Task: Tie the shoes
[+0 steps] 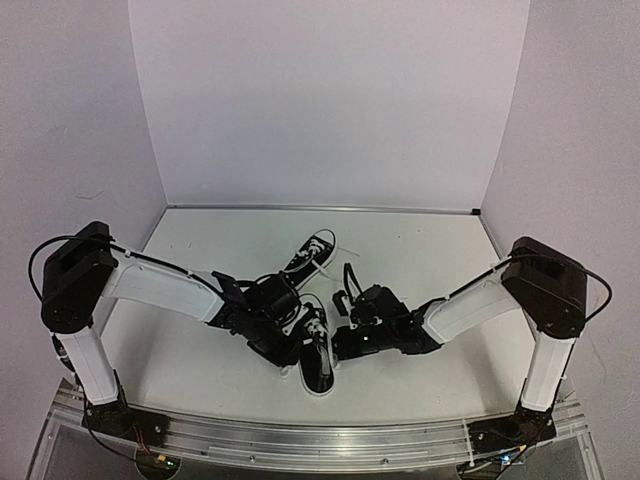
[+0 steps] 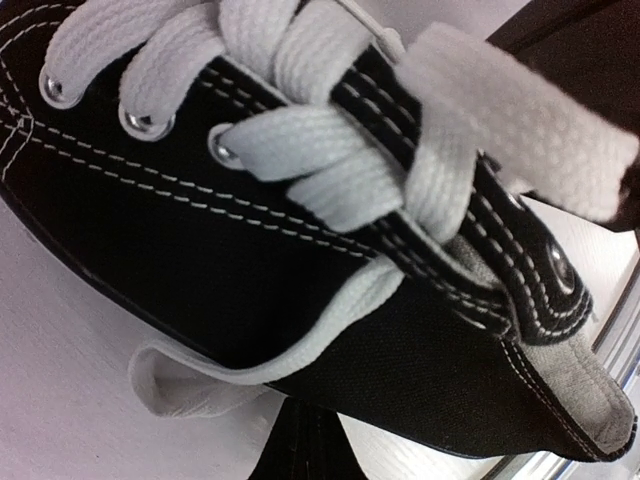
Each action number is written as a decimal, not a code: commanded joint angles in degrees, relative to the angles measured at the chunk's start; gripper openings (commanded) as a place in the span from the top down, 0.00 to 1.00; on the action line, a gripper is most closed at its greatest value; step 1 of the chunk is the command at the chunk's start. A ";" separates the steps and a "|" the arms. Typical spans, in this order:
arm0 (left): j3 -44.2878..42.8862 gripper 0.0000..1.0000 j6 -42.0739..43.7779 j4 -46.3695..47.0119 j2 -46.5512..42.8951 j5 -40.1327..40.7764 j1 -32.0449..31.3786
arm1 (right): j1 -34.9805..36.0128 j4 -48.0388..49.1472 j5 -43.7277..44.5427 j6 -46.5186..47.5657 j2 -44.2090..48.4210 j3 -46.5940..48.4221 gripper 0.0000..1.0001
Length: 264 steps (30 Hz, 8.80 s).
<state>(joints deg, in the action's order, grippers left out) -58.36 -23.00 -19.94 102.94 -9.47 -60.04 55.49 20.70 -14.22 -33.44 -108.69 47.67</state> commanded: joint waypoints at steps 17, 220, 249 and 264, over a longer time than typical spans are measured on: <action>4.45 0.99 0.33 -0.94 -28.10 13.44 -1.04 | -2.95 -20.70 4.12 12.41 18.01 14.66 1.00; 12.66 0.64 -11.37 37.66 -10.38 -30.32 17.15 | 5.18 -15.25 1.91 10.08 17.41 2.87 1.00; 1.85 0.45 14.31 -10.27 -6.67 8.00 8.63 | 4.65 -17.19 3.58 10.84 8.77 3.60 1.00; 1.39 1.00 11.01 -4.45 -4.39 8.86 9.55 | 4.69 -10.32 -2.86 9.47 6.44 2.64 1.00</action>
<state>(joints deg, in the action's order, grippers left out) -58.47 -9.01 -27.82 102.46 -2.28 -51.34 59.74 5.77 -14.56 -23.17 -102.87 49.41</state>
